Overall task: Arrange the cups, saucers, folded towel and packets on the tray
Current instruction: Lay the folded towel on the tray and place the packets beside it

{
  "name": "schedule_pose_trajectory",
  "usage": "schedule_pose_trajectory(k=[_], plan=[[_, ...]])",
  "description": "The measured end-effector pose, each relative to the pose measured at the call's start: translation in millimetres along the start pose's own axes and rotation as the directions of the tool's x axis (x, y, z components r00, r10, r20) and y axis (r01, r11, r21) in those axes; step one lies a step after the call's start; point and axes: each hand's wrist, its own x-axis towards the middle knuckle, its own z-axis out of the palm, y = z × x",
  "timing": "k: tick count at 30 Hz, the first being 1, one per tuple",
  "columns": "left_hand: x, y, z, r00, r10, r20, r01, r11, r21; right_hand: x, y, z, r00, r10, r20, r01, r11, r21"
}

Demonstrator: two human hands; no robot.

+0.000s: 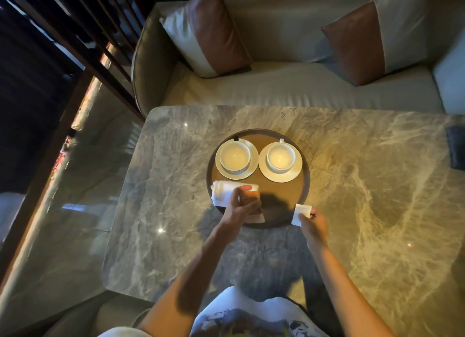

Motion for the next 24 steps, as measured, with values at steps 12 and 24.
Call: schedule_pose_trajectory(k=[12, 24], plan=[[-62.1, 30.6, 75.3, 0.890, -0.001, 0.455, -0.042, 0.996, 0.084, -73.0, -55.9, -75.4, 0.598, -0.763, 0.245, 0.739, 0.643, 0.200], [-118.3, 62.7, 57.5, 0.941, 0.109, 0.321, -0.274, 0.803, 0.529, -121.1, -76.2, -74.6, 0.578, -0.512, 0.635, 0.259, 0.853, 0.453]])
